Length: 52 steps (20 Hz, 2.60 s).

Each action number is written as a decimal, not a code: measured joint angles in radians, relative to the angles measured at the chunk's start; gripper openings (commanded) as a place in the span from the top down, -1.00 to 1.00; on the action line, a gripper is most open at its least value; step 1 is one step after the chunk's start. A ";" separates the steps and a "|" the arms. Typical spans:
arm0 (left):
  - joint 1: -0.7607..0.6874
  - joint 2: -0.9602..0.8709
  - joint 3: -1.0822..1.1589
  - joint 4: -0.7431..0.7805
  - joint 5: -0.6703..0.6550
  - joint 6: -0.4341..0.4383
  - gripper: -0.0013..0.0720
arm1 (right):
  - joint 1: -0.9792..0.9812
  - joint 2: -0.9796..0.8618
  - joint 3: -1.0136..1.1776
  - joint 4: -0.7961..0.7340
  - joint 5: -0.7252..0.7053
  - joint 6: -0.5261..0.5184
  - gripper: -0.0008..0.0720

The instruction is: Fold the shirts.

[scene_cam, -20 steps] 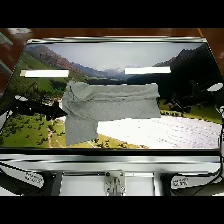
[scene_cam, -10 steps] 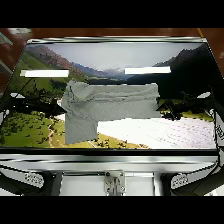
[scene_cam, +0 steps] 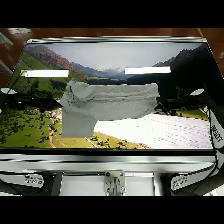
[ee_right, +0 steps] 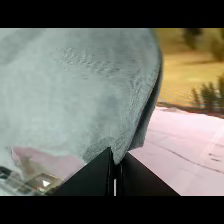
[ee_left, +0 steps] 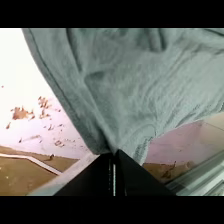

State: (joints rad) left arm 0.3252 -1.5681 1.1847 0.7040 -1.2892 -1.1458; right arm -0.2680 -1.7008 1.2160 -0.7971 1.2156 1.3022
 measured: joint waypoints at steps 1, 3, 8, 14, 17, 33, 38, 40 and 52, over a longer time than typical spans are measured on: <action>0.001 0.039 0.034 0.002 -0.005 0.007 0.86 | 0.002 0.039 0.023 0.006 0.012 -0.024 0.82; 0.007 0.139 0.143 0.002 -0.012 0.020 0.86 | 0.004 0.145 0.106 0.018 0.031 -0.080 0.82; 0.055 0.425 0.608 0.000 0.043 0.029 0.86 | -0.001 0.467 0.478 -0.055 -0.004 -0.146 0.82; 0.077 0.766 0.889 0.134 0.180 -0.043 0.86 | -0.002 0.825 0.719 -0.248 -0.041 -0.066 0.82; 0.080 0.885 0.888 0.341 0.126 -0.145 0.86 | -0.002 0.943 0.746 -0.383 -0.003 -0.003 0.82; 0.080 0.826 0.705 0.445 -0.309 -0.195 0.86 | -0.002 0.721 0.761 -0.609 0.551 0.122 0.82; 0.051 0.641 0.409 0.398 -0.232 -0.177 0.86 | 0.010 0.402 0.760 -0.589 0.581 0.135 0.82; 0.018 0.523 0.343 0.357 -0.121 -0.152 0.86 | 0.034 0.262 0.761 -0.588 0.526 0.143 0.82; -0.208 -0.098 0.348 0.269 0.620 -0.119 0.86 | 0.190 -0.296 0.761 -0.571 -0.222 0.224 0.82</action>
State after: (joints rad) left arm 0.1177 -1.6657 1.5330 0.9726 -0.6689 -1.2648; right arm -0.0784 -1.9968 1.9766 -1.3678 0.9932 1.5265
